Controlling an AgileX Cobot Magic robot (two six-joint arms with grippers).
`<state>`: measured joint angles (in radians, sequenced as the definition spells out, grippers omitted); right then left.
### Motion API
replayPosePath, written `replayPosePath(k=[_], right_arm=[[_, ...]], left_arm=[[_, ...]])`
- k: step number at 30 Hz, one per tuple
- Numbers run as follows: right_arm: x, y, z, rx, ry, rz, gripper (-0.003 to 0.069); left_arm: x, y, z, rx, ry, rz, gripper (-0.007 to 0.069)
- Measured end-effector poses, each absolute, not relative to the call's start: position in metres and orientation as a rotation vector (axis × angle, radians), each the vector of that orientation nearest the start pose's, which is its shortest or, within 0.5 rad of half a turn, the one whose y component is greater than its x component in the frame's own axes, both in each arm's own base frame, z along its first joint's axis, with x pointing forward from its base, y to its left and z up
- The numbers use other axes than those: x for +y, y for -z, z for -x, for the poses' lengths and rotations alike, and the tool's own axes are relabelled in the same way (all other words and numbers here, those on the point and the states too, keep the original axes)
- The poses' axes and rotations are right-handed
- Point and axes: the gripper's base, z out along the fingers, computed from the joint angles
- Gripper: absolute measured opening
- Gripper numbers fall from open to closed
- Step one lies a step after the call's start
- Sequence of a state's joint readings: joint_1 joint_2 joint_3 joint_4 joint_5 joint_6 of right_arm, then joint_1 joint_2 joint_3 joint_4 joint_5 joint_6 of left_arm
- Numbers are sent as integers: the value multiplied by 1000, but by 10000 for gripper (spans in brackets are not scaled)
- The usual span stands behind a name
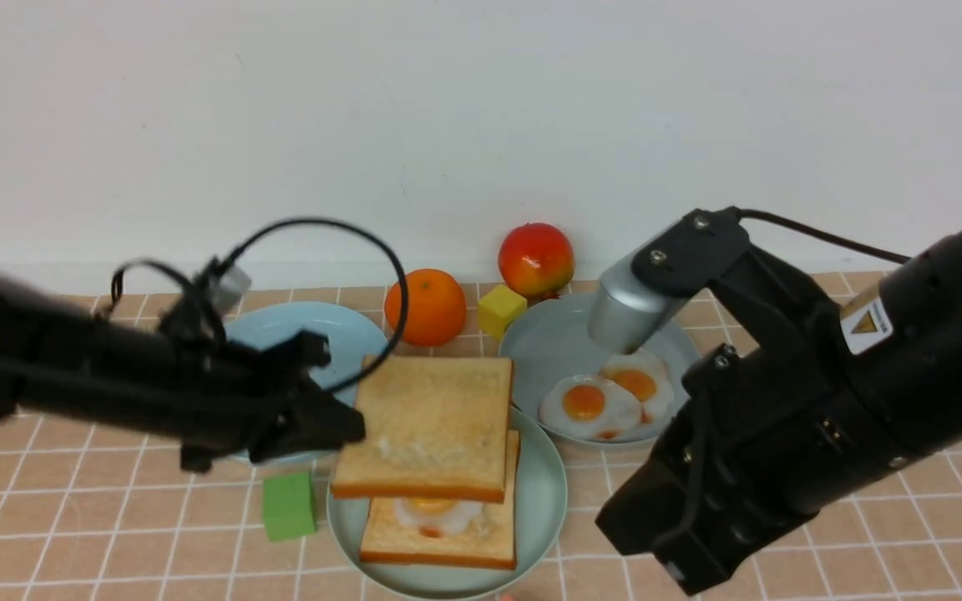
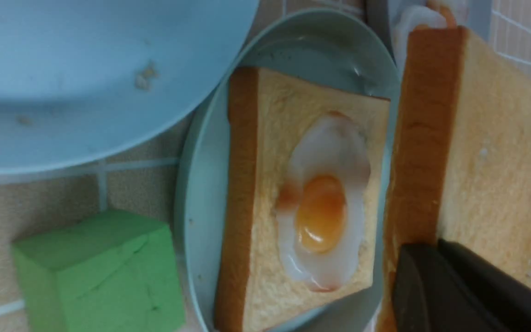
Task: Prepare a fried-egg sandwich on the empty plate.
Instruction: Use the left arm to place a slice of bread on the fried egg in the middle
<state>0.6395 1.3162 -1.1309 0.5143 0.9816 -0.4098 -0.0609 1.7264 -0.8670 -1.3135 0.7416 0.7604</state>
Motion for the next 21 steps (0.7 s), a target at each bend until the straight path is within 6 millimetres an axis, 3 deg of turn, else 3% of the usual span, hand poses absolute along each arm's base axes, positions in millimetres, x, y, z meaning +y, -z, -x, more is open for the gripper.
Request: replayPosePath(k=[4,11,21], right_arm=[[186,-333,-188,2379,-737,1101,16],[186,-333,-189,2374,-737,1096,25],[187,-334,-190,2363,-734,1085,37]], left_arm=[[-79,-165,-313,2555,1130,267,0],[-78,-159,-316,2560,1111,283,71],[-80,-161,-313,2570,1142,246,295]])
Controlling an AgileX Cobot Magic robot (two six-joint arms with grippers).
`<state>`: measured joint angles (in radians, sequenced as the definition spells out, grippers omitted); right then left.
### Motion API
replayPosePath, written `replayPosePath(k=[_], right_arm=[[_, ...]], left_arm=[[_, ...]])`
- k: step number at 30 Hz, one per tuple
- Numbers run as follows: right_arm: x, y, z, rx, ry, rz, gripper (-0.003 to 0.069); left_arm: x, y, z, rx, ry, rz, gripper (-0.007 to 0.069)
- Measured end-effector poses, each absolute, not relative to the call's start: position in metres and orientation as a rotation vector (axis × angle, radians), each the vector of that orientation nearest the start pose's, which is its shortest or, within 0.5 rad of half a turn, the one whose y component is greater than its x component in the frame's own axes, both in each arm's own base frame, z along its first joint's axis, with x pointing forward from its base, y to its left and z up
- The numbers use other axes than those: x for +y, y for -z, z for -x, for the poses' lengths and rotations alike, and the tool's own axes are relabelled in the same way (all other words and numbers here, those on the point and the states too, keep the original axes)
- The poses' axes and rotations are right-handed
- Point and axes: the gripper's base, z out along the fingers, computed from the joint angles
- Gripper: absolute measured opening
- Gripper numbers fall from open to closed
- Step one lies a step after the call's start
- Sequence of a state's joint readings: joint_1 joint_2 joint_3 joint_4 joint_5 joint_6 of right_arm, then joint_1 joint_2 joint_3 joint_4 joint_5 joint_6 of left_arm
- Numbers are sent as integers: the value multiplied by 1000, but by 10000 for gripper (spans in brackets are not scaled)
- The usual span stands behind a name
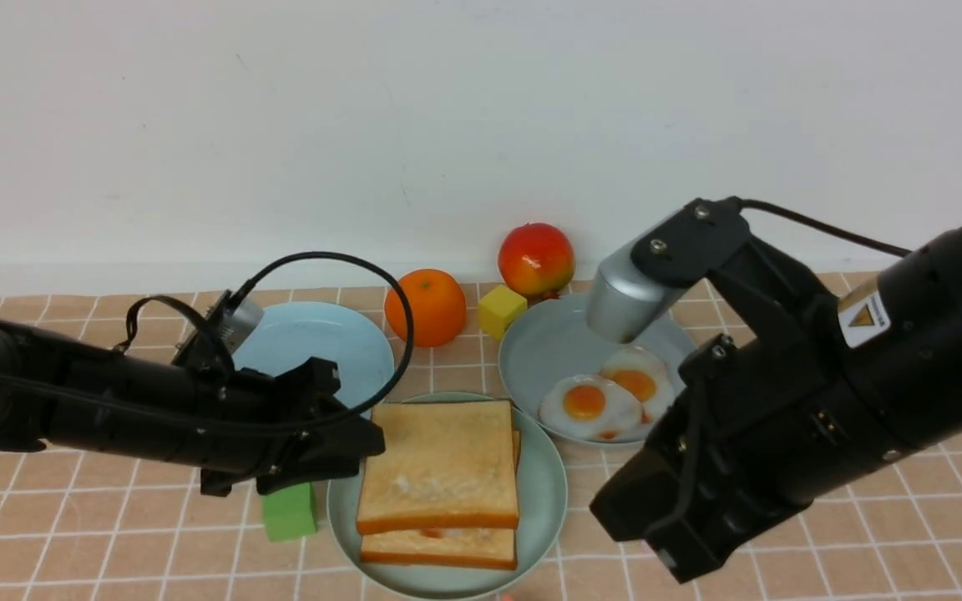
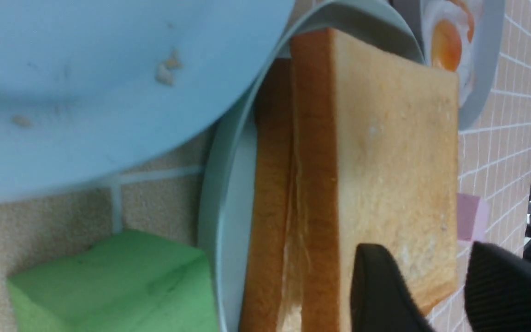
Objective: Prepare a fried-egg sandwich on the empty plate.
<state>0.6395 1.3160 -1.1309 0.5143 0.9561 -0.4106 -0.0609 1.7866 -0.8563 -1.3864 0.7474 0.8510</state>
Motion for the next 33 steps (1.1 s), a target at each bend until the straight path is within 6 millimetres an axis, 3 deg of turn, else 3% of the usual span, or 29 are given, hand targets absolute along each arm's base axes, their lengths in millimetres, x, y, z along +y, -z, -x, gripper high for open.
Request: replayPosePath(k=[5,10,15,19,21,22,25,28,29,33], right_arm=[[177,-339,-192,2373,-725,1005,42],[149,-358,-201,2330,-680,767,43],[118,-378,-199,2295,-662,511,46],[109,-394,-179,2247,-680,471,50],[99,-410,-154,2173,-690,479,54],[98,-411,-152,2166,-691,479,54],[76,-424,-112,1992,-639,463,57],[65,-420,-91,1909,-611,442,58],[56,-410,-77,1853,-591,426,61],[45,-376,-55,1820,-597,385,64]], left_arm=[[-67,-184,-311,2496,1140,235,331],[-52,-236,-297,2340,1160,185,335],[-71,-287,-262,2235,1280,-22,319],[-89,-305,-238,2216,1343,-187,273],[-95,-317,-215,2244,1343,-305,215],[-96,-319,-213,2246,1340,-313,211],[-92,-334,-173,2298,1243,-378,148],[-86,-341,-149,2313,1172,-353,129],[-79,-342,-129,2350,1082,-305,117],[-61,-344,-88,2401,863,-164,108]])
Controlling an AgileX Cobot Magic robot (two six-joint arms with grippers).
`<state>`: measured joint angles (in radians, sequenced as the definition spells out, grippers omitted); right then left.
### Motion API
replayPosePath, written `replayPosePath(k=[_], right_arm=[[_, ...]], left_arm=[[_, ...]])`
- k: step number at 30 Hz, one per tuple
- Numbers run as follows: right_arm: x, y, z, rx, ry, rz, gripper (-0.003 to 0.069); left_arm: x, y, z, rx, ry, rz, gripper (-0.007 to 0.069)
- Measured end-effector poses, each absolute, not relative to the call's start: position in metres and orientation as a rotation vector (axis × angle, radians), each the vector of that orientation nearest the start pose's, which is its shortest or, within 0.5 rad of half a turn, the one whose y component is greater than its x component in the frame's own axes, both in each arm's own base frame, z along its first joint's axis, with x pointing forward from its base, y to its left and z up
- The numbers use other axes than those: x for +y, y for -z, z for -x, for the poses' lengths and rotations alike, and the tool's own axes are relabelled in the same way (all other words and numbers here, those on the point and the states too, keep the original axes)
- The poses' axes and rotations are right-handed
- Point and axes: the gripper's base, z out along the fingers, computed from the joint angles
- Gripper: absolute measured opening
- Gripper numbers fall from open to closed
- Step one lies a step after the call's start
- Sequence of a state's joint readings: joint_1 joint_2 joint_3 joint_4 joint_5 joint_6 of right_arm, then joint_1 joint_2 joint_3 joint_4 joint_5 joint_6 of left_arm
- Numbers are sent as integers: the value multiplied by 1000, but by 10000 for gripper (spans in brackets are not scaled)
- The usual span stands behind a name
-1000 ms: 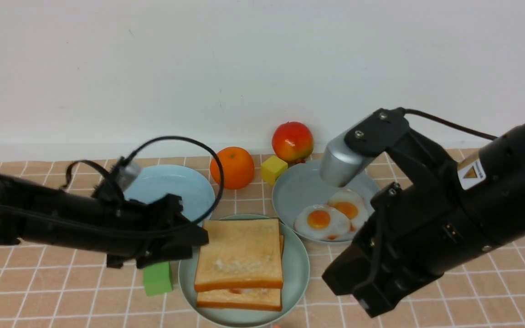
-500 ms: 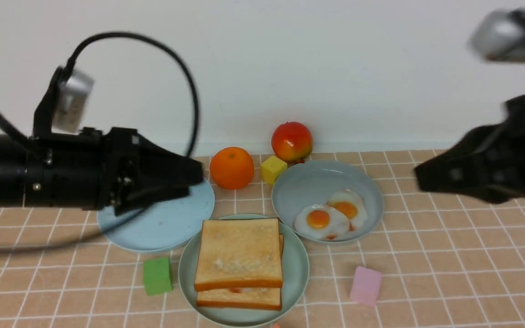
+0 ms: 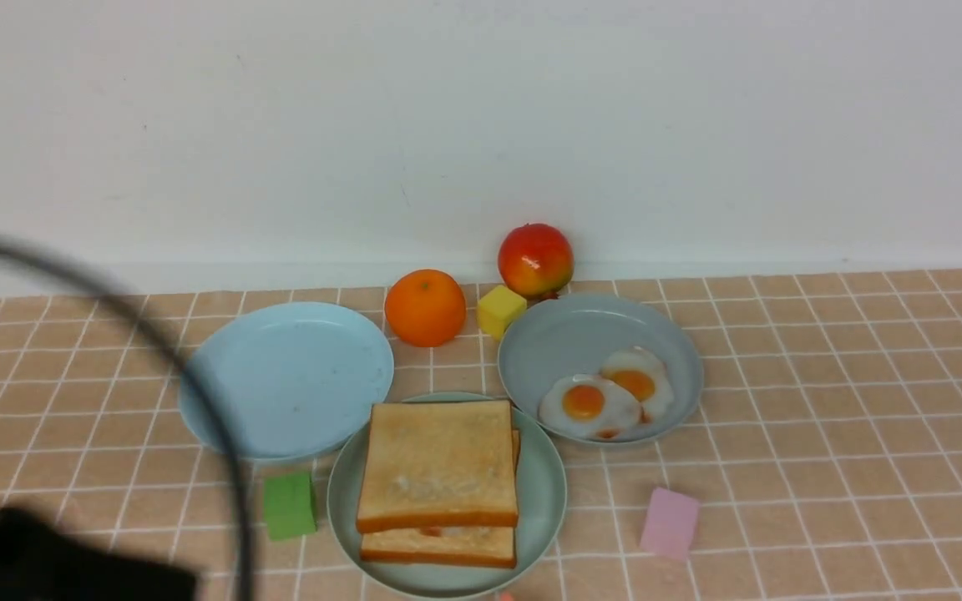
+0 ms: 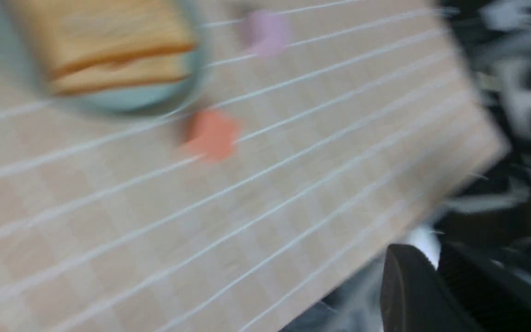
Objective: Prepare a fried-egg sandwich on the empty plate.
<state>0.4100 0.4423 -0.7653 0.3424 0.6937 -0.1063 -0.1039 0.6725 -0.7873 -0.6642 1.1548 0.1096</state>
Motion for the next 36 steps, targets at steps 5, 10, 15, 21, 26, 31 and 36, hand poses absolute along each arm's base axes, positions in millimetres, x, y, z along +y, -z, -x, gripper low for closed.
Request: replayPosePath(k=[5,10,15,21,26,31,36], right_arm=[[37,-324,-39,1864,-652,283,64],[31,-304,-31,1859,-627,274,66],[30,-299,-30,1852,-594,299,0],[30,-299,-30,1851,-590,300,-13],[30,-299,-30,1851,-589,300,-13],[30,-299,-30,1852,-589,301,-13],[30,-299,-30,1852,-589,301,-10]], left_arm=[[-41,-345,-38,2373,696,35,108],[-38,-348,-12,2266,695,41,107],[-38,-348,-11,2256,690,3,46],[-39,-355,-15,2168,692,-18,-13],[-37,-357,-18,2130,671,-8,-13],[-36,-357,-18,2130,658,-8,-13],[-36,-357,-18,2131,655,-7,-13]])
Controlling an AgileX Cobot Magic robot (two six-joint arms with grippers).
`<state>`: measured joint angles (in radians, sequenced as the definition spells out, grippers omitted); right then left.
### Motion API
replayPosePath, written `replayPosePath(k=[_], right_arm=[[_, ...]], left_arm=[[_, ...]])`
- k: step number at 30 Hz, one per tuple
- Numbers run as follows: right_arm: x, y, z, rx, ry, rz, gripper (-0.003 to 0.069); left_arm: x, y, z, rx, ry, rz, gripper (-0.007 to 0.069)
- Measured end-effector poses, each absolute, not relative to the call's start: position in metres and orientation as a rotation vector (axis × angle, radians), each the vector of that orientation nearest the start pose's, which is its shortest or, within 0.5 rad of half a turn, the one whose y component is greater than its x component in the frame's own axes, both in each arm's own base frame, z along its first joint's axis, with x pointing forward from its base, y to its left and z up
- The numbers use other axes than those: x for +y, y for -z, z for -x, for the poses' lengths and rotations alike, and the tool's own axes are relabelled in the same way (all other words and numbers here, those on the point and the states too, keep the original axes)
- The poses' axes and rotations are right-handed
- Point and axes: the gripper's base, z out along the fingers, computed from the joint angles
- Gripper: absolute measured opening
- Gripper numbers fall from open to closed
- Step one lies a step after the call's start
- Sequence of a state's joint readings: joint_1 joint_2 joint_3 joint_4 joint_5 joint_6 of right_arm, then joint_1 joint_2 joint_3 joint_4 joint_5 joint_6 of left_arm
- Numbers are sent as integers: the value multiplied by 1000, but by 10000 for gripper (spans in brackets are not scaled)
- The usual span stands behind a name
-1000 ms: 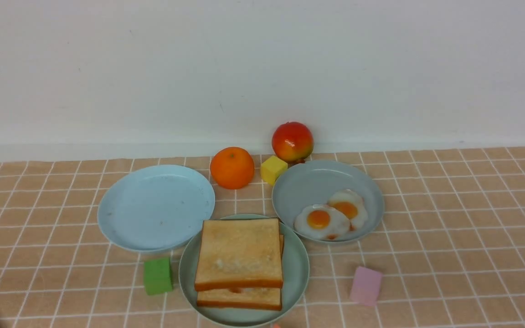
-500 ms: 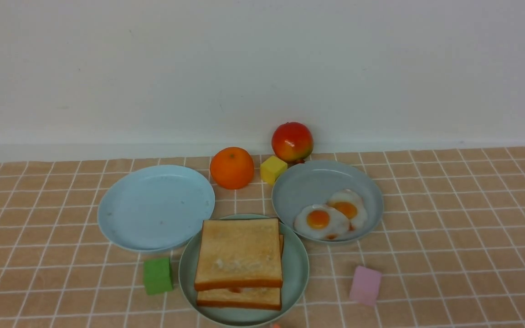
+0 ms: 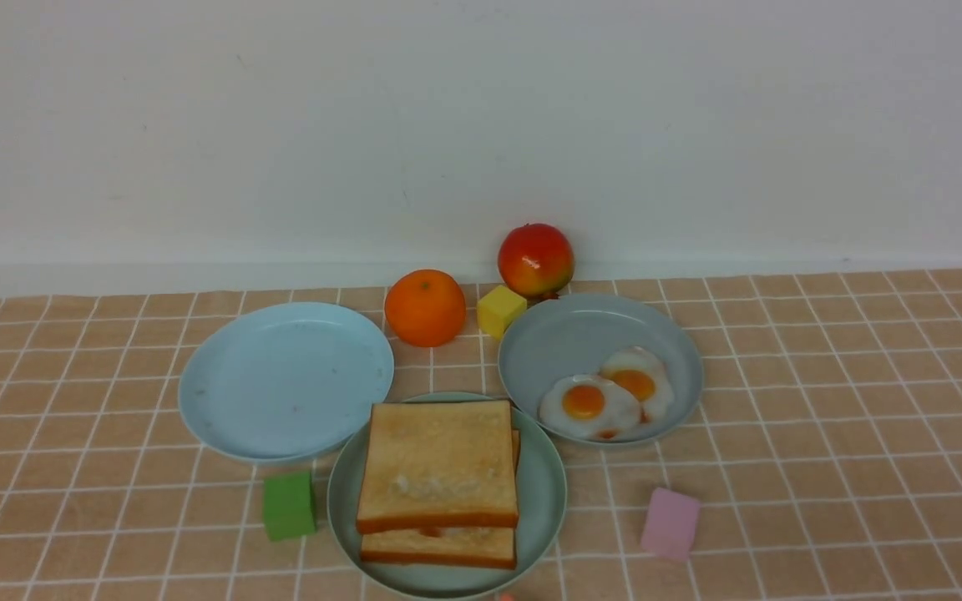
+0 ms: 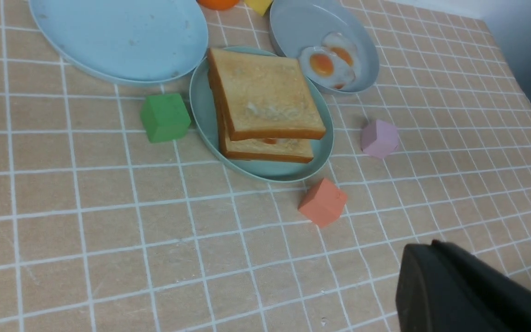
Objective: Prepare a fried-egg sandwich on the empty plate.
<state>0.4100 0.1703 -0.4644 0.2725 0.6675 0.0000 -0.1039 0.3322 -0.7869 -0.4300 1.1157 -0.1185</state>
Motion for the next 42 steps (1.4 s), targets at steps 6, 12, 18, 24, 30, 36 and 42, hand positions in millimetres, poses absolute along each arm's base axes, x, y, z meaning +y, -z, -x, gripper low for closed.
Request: replayPosePath(k=[6,12,18,24,30,36,42], right_arm=[[30,-299,-30,1852,-589,301,-8],[30,-299,-30,1852,-589,301,-1],[30,-299,-30,1852,-589,301,1],[30,-299,-30,1852,-589,301,3],[30,-299,-30,1852,-589,301,3],[30,-299,-30,1852,-589,301,11],[30,-299,-30,1852,-589,301,15]], left_arm=[[-34,-352,-9,2082,611,22,-13],[-17,-329,-3,1870,347,51,-13],[-9,-276,-23,1797,231,75,-13],[-3,-194,-47,1890,137,101,-13],[-2,-169,-51,1908,159,159,-13],[-1,-169,-52,1890,182,214,-13],[-1,-169,-52,1886,177,213,-10]])
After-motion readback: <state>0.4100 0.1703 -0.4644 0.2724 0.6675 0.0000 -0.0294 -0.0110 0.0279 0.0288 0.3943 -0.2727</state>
